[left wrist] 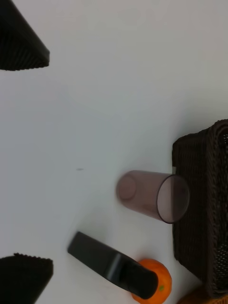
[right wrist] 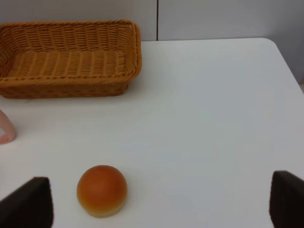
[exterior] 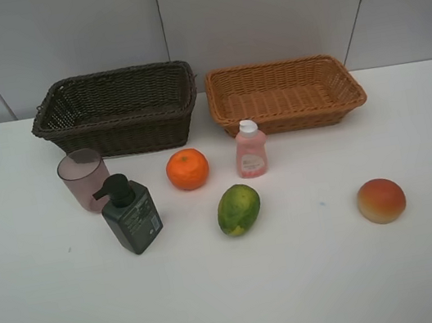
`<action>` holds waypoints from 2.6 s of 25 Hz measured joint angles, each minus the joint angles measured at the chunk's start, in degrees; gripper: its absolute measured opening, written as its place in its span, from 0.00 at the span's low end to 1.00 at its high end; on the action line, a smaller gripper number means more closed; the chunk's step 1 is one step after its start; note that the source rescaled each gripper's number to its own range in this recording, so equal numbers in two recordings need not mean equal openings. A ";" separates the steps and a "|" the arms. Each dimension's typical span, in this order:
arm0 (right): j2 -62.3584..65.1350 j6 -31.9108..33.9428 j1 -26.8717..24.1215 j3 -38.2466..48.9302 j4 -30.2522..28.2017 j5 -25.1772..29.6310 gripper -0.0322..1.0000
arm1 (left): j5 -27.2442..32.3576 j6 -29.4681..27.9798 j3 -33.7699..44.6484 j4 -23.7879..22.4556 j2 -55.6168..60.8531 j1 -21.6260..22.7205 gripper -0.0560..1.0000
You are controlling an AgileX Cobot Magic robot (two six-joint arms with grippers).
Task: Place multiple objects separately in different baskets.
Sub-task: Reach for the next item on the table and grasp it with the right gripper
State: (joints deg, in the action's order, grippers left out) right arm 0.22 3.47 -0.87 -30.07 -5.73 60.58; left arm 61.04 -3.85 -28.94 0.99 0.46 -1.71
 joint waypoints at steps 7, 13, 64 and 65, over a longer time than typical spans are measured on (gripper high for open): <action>0.00 0.00 0.00 0.00 0.00 0.00 1.00 | 0.00 0.00 0.00 0.00 0.00 0.00 1.00; -0.63 0.00 0.00 0.00 -0.04 0.00 1.00 | 0.00 0.00 0.00 0.00 0.00 0.00 1.00; -87.77 11.45 13.12 -12.51 5.26 -22.65 1.00 | -0.06 0.00 0.00 0.00 0.00 0.00 1.00; -87.77 11.58 12.65 -12.51 5.26 -22.65 1.00 | -0.06 0.00 0.00 0.00 0.00 0.00 1.00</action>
State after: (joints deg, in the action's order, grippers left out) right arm -87.55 15.05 11.79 -42.57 -0.46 37.92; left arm 60.97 -3.85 -28.94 0.99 0.46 -1.71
